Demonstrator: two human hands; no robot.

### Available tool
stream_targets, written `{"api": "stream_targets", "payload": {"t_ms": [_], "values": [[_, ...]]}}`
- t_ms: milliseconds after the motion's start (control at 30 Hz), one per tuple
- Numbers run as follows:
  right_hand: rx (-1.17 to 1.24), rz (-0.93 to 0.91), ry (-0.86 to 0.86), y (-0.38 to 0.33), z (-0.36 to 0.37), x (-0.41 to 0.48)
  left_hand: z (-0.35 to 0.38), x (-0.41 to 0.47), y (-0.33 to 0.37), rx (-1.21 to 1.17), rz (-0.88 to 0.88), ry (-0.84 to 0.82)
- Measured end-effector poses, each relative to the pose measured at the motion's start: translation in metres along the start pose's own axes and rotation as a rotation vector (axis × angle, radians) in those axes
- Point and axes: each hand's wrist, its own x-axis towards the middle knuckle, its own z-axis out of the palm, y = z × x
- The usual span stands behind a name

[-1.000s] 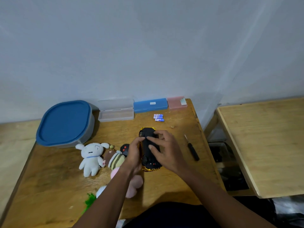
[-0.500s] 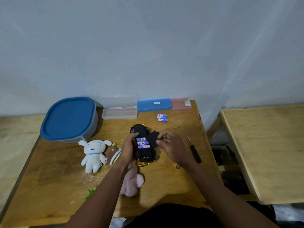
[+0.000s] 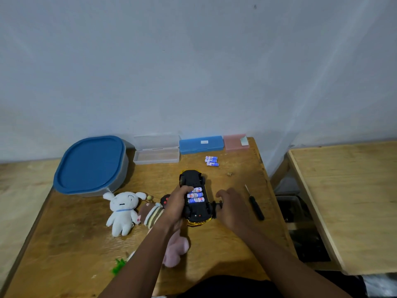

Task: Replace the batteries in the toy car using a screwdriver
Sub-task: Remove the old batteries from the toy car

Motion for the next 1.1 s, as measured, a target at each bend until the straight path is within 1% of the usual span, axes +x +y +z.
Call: {"api": "stream_targets", "payload": {"t_ms": [67, 167, 233, 300, 500, 767, 900, 1000, 1100], "values": [[0.087, 0.002, 0.095, -0.011, -0.009, 0.002, 0.003, 0.002, 0.0, 0.038, 0.032, 0.009], [0.347, 0.06, 0.224, -0.032, -0.027, 0.011, 0.009, 0.005, 0.002, 0.08, 0.072, 0.009], [0.484, 0.078, 0.236, -0.043, -0.036, 0.015, 0.014, 0.007, 0.002, 0.081, 0.094, 0.003], [0.572, 0.078, 0.22, -0.05, -0.04, 0.018, 0.02, 0.008, 0.004, 0.062, 0.121, 0.002], [0.639, 0.129, 0.251, -0.053, -0.039, 0.02, 0.031, 0.008, 0.008, 0.07, 0.2, -0.043], [0.78, 0.198, 0.29, -0.054, -0.042, 0.019, 0.036, 0.008, 0.009, 0.057, 0.215, -0.073], [0.767, 0.203, 0.265, -0.052, -0.046, 0.02, 0.035, 0.008, 0.008, 0.078, 0.226, -0.089], [0.742, 0.186, 0.285, -0.054, -0.048, 0.02, 0.035, 0.008, 0.009, 0.08, 0.232, -0.102], [0.774, 0.187, 0.276, -0.055, -0.048, 0.02, 0.035, 0.008, 0.01, 0.058, 0.224, -0.106]]}}
